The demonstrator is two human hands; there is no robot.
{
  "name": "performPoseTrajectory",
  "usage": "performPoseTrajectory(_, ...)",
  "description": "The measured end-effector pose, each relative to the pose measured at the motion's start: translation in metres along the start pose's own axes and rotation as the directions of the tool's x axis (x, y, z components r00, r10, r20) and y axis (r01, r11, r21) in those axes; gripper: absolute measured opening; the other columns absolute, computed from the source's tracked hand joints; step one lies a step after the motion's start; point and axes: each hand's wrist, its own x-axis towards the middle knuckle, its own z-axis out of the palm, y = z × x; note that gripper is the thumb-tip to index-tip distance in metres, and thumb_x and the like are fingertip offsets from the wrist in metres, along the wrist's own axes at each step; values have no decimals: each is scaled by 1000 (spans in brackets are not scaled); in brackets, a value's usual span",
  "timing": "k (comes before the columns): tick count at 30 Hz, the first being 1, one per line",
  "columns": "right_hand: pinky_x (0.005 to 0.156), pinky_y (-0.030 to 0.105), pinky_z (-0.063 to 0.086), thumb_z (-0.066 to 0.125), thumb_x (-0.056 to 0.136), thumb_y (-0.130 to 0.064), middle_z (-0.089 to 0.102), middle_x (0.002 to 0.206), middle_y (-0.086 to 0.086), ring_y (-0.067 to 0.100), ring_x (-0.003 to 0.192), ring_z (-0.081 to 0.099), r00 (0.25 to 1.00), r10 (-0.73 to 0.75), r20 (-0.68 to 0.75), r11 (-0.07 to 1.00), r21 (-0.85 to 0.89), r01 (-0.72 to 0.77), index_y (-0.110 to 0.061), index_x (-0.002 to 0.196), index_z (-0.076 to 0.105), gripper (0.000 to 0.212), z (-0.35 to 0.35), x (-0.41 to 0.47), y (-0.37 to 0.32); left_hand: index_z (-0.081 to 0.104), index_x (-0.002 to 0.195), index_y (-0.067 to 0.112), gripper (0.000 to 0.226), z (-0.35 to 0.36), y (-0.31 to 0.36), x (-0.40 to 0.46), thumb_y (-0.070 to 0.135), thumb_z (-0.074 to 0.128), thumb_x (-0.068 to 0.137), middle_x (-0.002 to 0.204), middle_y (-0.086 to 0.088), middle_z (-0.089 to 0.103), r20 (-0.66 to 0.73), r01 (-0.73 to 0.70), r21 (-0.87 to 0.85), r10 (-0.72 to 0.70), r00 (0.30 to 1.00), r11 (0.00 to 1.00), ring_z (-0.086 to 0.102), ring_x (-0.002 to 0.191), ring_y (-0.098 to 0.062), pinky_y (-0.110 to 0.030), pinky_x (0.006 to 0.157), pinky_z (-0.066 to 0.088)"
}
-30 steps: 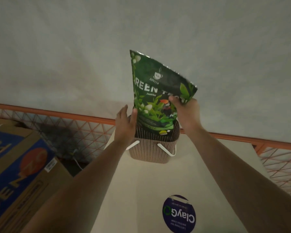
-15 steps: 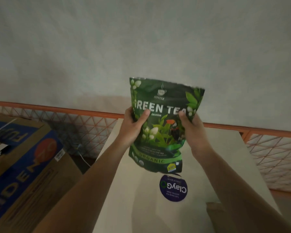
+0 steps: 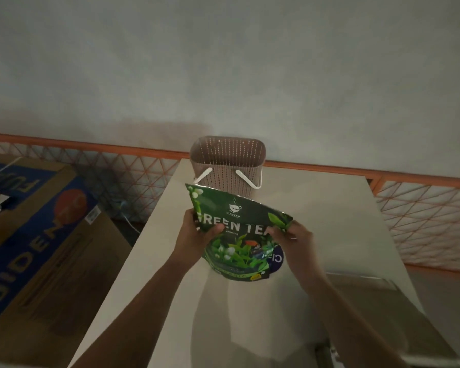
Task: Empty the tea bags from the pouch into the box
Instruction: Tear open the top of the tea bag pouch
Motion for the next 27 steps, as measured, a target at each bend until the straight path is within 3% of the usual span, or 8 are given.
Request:
performPoseTrajectory(3, 68, 34, 57, 69, 88, -25, 71, 90, -1, 15, 82, 68, 996, -81, -27, 996, 24, 82, -19, 94, 70, 8, -5, -7, -20, 52, 119, 15, 69, 3, 2, -4, 39, 84, 63, 114, 4, 67, -29, -14, 16, 14, 999, 1000, 67, 102, -10, -19, 72, 57)
performPoseTrajectory(5, 68, 20, 53, 66, 91, -22, 69, 94, -7, 7, 84, 65, 981, -194, -24, 981, -6, 194, -26, 97, 70, 9, -11, -10, -37, 59, 123, 21, 58, 5, 3, -6, 33, 84, 72, 117, 0, 68, -35, -42, 78, 45, 998, 996, 67, 105, -13, -30, 83, 59)
performPoseTrajectory(9, 61, 9, 45, 72, 86, -16, 69, 85, -9, 1, 76, 61, 963, -270, 5, 955, -122, 269, -21, 88, 73, 5, -19, -18, -57, 43, 149, 19, 80, 17, 19, -27, 25, 84, 81, 134, -1, 36, -244, 6, 213, 47, 969, 977, 46, 125, -23, -41, 106, 45)
performPoseTrajectory(11, 60, 12, 47, 73, 84, -16, 70, 82, -11, 3, 76, 63, 967, -256, 11, 961, -105, 256, -21, 86, 73, 5, -19, -24, -62, 52, 137, 19, 59, 25, 40, -42, 22, 80, 85, 126, 0, 41, -259, -31, 131, 65, 964, 991, 53, 115, -20, -31, 98, 48)
performPoseTrajectory(14, 60, 16, 51, 74, 84, -17, 71, 76, -13, 6, 74, 65, 974, -226, 30, 973, -43, 227, -25, 82, 72, 9, -17, -34, -66, 60, 100, 26, 8, 37, 68, -61, 30, 66, 96, 101, 4, 65, -85, -19, 32, 21, 996, 999, 67, 94, -18, -26, 82, 56)
performPoseTrajectory(16, 64, 18, 53, 73, 85, -17, 71, 75, -13, 5, 73, 66, 974, -221, 47, 975, -17, 222, -26, 81, 72, 10, -16, -38, -67, 63, 92, 24, 16, 44, 79, -67, 38, 61, 99, 88, 3, 70, 17, 27, -5, -27, 999, 1000, 69, 84, -15, -40, 86, 58)
performPoseTrajectory(21, 77, 41, 60, 68, 89, -20, 74, 73, -2, 19, 75, 73, 988, -9, 157, 995, 102, -8, -23, 79, 74, 12, -17, -37, -68, 62, 82, 17, 22, 48, 89, -75, 33, 66, 97, 63, 7, 67, 44, 56, -67, -53, 998, 996, 68, 66, -14, -50, 84, 59)
performPoseTrajectory(27, 77, 40, 59, 70, 85, -13, 74, 75, 12, 30, 78, 72, 925, 205, 320, 925, 244, -290, -9, 80, 75, 8, -21, -32, -72, 62, 83, 12, 19, 45, 86, -79, 25, 67, 95, 69, 0, 70, 76, 121, -157, -110, 991, 980, 69, 65, -19, -53, 87, 60)
